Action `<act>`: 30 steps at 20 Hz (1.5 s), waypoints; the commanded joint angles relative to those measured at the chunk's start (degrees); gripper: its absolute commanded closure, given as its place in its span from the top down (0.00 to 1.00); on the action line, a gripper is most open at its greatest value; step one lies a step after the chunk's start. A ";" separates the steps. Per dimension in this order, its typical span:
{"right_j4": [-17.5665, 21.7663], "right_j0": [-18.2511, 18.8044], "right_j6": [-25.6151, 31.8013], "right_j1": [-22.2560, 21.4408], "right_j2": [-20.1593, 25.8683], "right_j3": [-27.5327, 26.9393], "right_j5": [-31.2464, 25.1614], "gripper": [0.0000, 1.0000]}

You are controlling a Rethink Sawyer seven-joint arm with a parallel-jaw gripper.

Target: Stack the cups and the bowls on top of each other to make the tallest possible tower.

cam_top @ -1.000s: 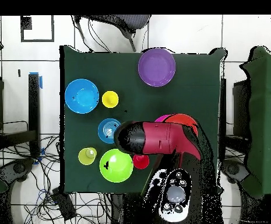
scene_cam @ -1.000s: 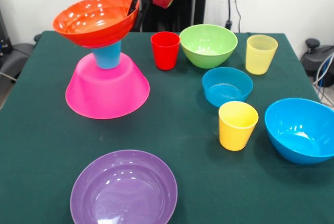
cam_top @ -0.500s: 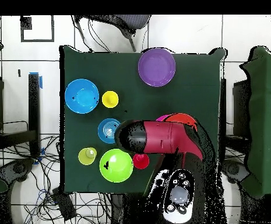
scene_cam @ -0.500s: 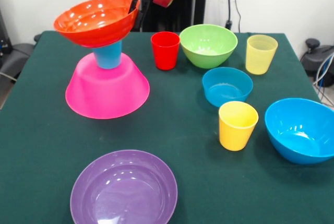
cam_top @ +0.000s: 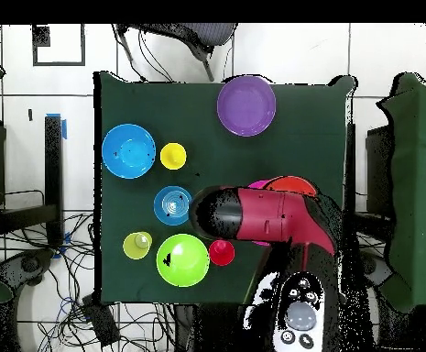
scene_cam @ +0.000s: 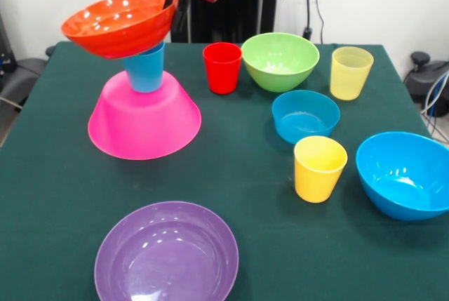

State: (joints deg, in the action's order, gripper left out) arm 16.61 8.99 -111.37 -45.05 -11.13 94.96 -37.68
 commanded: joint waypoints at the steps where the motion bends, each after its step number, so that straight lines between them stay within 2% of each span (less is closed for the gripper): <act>1: 0.25 1.52 6.90 -1.95 7.48 2.61 -6.92 0.00; 8: 0.68 1.84 6.21 -2.11 8.37 1.16 -9.06 0.00; 13: 1.62 0.30 3.70 -0.01 7.68 -0.46 -8.97 0.00; 21: 1.41 0.28 2.45 1.88 8.04 -1.11 -9.99 0.00; 30: 1.66 0.08 2.16 1.05 7.54 0.23 -9.39 0.00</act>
State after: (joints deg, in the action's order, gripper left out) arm 16.73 10.23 -111.37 -46.14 -8.95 94.95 -42.44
